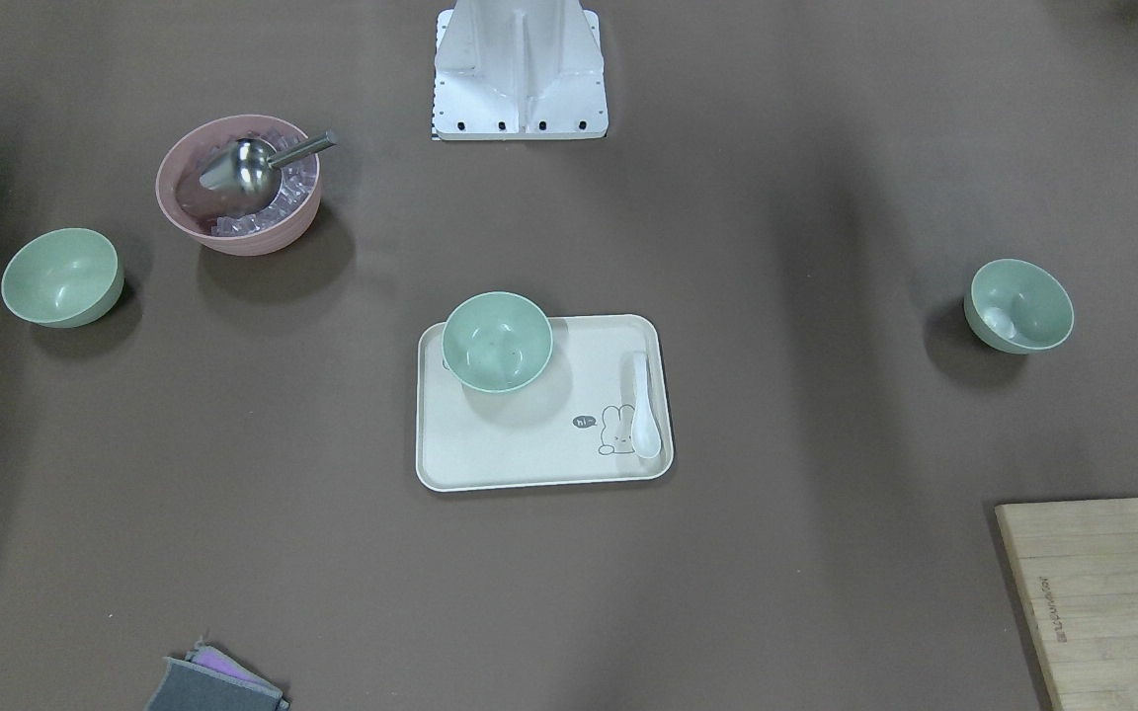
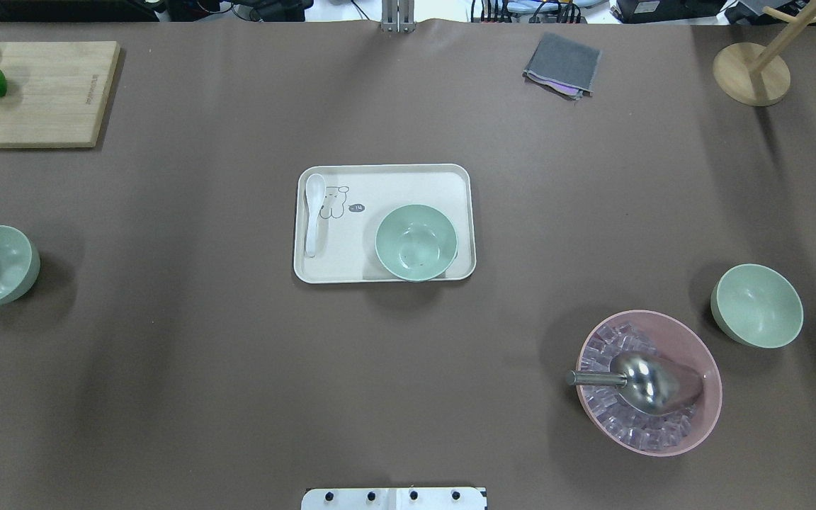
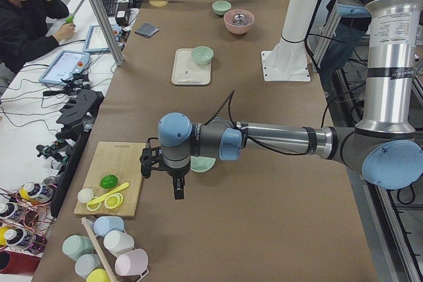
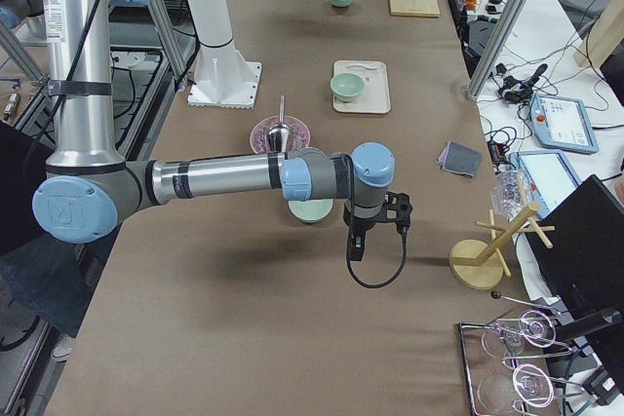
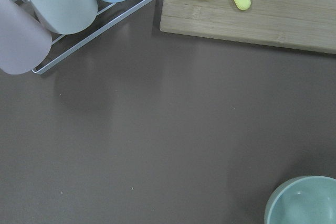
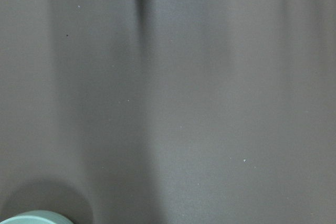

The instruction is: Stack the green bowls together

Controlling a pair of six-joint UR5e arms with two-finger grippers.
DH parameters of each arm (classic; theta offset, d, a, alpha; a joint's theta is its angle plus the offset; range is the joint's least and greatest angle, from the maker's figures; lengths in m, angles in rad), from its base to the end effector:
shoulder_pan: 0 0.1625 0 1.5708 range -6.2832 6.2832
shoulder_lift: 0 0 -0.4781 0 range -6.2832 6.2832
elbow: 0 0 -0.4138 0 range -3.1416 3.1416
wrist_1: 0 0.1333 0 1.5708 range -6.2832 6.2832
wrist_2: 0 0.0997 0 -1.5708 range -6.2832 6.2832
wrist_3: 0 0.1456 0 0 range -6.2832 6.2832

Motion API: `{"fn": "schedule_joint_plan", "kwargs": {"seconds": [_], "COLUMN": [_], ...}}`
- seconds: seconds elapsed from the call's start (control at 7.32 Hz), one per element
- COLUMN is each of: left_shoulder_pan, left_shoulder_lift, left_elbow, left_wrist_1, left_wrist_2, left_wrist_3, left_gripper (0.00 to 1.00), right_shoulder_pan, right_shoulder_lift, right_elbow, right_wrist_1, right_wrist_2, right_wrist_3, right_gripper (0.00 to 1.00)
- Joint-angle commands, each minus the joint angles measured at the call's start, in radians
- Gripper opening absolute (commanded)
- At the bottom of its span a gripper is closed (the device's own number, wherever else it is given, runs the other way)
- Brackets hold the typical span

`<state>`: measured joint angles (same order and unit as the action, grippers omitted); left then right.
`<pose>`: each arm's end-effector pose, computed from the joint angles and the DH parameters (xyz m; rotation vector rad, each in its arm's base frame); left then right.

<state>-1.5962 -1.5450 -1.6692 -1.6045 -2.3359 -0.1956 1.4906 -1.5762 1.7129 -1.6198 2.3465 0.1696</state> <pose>-0.0454 -0.5097 0.7043 0.0358 0.7711 -0.1693 -0.0101 -0.5166 0.6790 -0.0140 -0.7796 0.0508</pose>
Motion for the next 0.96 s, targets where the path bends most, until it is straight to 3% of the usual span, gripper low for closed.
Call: {"fn": "schedule_joint_plan", "kwargs": {"seconds": [0.0,0.82], "left_shoulder_pan": [0.001,0.005], "left_shoulder_lift": [0.011,0.019], "left_elbow": [-0.015,-0.018], "left_wrist_1": [-0.002,0.006], "left_wrist_2": [0.022,0.02], "left_wrist_3": [-0.001,-0.005], "left_gripper": [0.98,0.98], "right_shoulder_pan": [0.007,0.005], "right_shoulder_lift": [0.002,0.008], "right_elbow": [0.002,0.002], "right_wrist_1": [0.0,0.0], "right_wrist_2": [0.011,0.017], "right_wrist_3": [-0.002,0.007], "right_gripper": [1.0,1.0]}}
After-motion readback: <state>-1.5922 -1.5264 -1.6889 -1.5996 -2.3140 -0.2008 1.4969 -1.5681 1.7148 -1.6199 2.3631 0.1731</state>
